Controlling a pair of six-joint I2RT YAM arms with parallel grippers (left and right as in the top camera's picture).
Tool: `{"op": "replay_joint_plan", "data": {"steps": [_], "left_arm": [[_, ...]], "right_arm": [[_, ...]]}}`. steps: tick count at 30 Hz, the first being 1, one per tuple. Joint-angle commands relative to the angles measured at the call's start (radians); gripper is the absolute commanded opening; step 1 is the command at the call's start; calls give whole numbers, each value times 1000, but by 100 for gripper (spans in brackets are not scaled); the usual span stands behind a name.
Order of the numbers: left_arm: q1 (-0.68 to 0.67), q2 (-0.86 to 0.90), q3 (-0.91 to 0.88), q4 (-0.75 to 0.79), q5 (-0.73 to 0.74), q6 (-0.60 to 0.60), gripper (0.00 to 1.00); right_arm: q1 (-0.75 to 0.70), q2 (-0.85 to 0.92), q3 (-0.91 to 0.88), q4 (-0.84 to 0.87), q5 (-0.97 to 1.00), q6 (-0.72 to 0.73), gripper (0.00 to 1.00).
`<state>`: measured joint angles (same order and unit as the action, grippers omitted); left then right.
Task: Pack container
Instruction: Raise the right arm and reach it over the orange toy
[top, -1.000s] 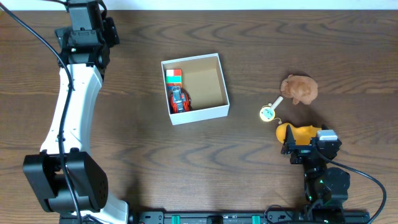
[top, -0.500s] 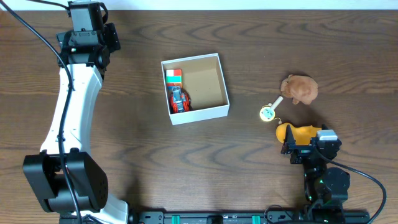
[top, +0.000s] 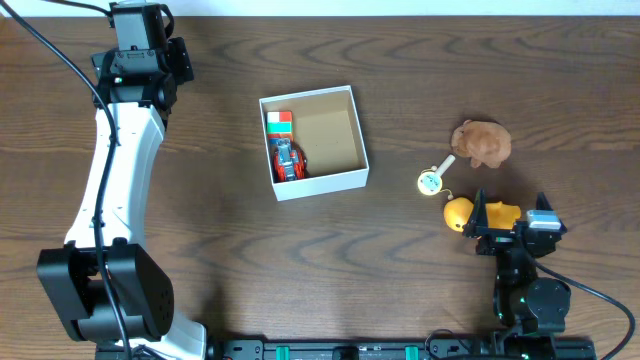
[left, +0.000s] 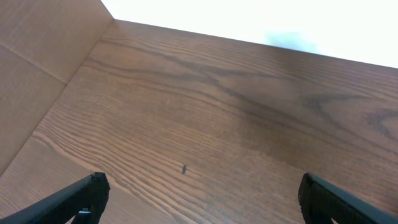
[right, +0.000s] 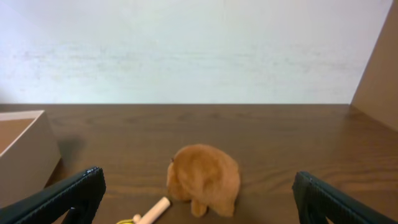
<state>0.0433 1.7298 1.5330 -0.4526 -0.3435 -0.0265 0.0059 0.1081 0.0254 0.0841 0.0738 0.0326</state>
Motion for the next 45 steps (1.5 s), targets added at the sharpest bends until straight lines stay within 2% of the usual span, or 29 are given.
{"op": "replay_joint_plan", "data": {"steps": [1, 5, 10, 14, 18, 21, 26, 32, 42, 45], "left_arm": [[0, -18, 18, -4, -8, -5, 98], [0, -18, 18, -4, -8, -5, 98], [0, -18, 18, -4, -9, -5, 98], [0, -18, 18, -4, -8, -5, 98], [0, -18, 18, -4, -9, -5, 98], [0, -18, 18, -4, -9, -5, 98], [0, -18, 18, -4, -9, -5, 98], [0, -18, 18, -4, -8, -5, 98], [0, -18, 18, -4, -9, -5, 98], [0, -18, 18, -4, -8, -5, 98]], "right_arm": [[-9, 66, 114, -22, 49, -48, 99], [-9, 283, 307, -16, 53, -128, 99], [-8, 684, 668, -28, 14, -134, 99], [-8, 940, 932, -154, -57, -134, 99], [-8, 1143, 1102, -290, -140, -137, 99], [-7, 1240, 1142, -319, -229, -206, 99], [-7, 1355, 1141, -431, -338, -440, 99], [-5, 1437, 1141, -439, -370, -445, 99], [-6, 1440, 1141, -486, -379, -383, 99], [-6, 1440, 1142, -564, -396, -470, 99]]}}
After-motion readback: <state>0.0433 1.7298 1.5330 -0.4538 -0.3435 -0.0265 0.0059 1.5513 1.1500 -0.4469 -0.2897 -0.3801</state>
